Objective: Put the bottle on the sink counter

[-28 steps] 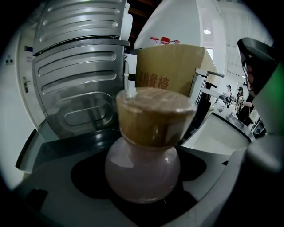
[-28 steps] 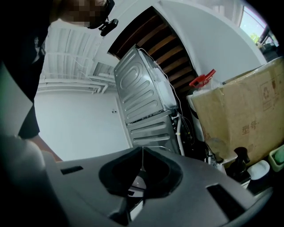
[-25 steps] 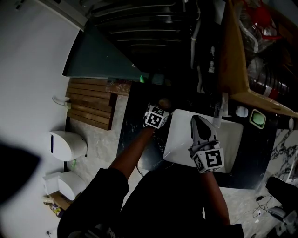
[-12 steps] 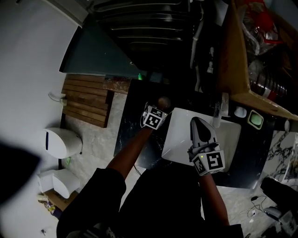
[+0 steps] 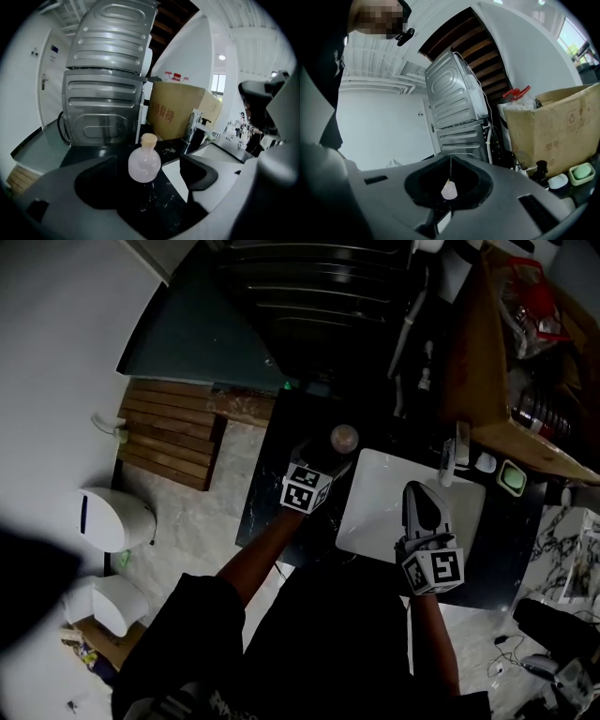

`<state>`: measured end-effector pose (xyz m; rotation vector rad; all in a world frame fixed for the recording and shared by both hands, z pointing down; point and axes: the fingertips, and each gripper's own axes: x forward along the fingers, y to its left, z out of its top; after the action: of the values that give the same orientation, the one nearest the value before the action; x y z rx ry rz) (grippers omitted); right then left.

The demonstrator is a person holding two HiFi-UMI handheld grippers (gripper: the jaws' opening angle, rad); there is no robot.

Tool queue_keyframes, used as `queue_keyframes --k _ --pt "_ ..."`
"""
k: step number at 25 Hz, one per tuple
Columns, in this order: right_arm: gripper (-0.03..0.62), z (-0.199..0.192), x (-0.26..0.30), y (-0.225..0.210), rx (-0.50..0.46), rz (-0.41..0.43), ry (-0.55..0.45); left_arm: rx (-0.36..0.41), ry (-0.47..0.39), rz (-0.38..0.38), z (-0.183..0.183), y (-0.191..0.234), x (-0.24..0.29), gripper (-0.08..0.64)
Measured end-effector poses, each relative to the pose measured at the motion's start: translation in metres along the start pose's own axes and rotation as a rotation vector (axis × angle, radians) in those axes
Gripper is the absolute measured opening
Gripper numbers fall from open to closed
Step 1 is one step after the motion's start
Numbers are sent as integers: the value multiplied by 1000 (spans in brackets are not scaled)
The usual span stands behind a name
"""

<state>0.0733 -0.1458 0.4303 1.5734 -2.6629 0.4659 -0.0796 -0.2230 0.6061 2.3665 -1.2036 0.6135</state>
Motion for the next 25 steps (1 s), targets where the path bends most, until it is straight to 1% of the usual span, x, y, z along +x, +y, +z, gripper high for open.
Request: queue_keyframes --k 3,7,10,12,13,15,16,18,19,22,25 --pt "40 -1 -14 3 -22 -38 3 -21 -84 -20 19 -12 -33 397" --pt "40 -9 -30 6 -40 -87 16 -23 -164 -56 35 -31 -63 396" --pt "40 -13 -44 13 -45 -121 23 -25 -210 -113 41 -52 -84 394" --pt "40 -16 -54 20 -56 -129 31 -26 -240 -144 44 -65 -99 384" --pt "40 -17 -60 24 -59 -130 32 -28 -260 -155 46 -71 -109 328" --pt "40 -21 -73 34 -55 -126 30 -16 -303 -168 50 -84 -131 127" --pt "40 -24 -80 40 -51 -119 28 -5 -318 -163 50 -89 -141 84" --pt "40 -27 -91 54 -52 -94 21 4 -329 -133 46 -98 -158 35" --pt "40 -27 -95 61 -57 -77 15 1 -328 -114 43 -102 -167 26" --pt "40 -26 -114 80 -66 -32 9 -13 -327 -57 35 -124 -195 15" --pt "40 -29 -143 93 -77 -12 30 -33 -346 -5 27 -158 -222 15"
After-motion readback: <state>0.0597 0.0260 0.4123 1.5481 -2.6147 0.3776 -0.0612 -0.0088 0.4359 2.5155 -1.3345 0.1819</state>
